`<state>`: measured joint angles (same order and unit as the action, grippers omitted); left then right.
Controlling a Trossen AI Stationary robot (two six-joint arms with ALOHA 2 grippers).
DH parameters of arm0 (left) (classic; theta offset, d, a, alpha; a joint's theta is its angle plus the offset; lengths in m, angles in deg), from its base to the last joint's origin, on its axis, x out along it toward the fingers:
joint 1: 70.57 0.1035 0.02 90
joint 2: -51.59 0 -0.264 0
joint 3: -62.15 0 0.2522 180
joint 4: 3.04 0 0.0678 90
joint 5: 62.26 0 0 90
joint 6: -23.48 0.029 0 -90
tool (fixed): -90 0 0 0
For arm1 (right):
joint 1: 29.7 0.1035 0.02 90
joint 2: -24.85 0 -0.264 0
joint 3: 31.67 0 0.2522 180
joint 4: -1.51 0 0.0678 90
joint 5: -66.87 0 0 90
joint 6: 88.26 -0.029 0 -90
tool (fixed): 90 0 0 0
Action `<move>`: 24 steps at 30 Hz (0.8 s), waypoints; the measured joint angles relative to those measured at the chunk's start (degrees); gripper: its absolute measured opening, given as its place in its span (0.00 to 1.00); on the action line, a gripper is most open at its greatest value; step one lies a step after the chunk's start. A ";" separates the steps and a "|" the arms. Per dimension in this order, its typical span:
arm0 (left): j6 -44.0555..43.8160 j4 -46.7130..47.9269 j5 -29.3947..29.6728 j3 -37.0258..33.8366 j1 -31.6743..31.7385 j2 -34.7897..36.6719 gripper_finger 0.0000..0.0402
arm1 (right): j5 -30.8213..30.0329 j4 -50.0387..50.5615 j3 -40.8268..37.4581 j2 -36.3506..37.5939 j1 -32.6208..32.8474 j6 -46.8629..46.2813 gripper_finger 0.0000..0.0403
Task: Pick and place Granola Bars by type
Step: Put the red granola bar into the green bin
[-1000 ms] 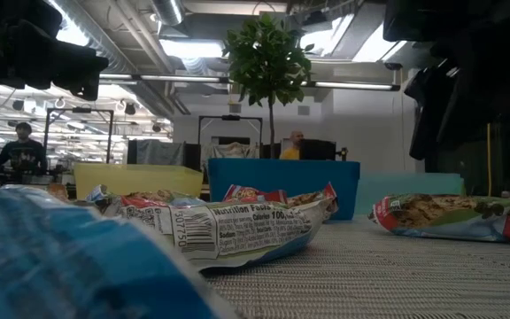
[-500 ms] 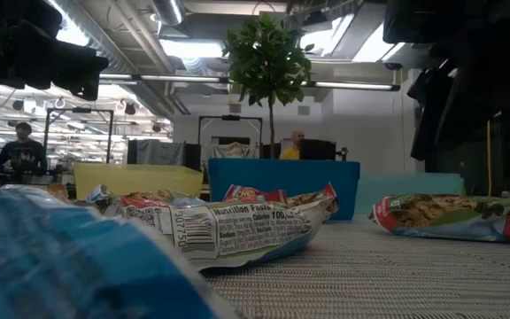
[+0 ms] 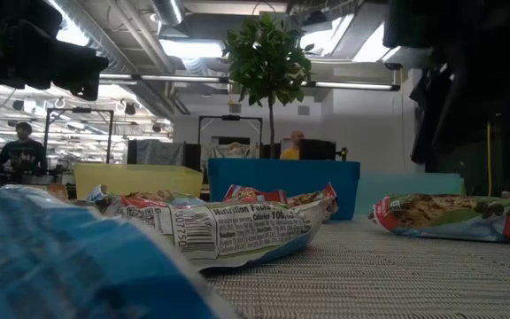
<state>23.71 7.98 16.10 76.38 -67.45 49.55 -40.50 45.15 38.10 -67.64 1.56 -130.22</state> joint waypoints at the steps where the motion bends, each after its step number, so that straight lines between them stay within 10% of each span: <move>1: 0.02 0.00 0.00 0.00 0.00 0.00 0.23 | 0.08 0.35 -0.02 -0.66 0.01 -0.16 0.66; 24: 0.00 0.00 0.00 0.00 -0.02 0.00 0.24 | 5.02 -0.75 -0.07 -8.67 -0.01 -1.53 0.66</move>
<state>23.71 7.98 16.10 76.38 -67.47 49.54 -35.48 44.41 38.03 -76.32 1.54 -131.76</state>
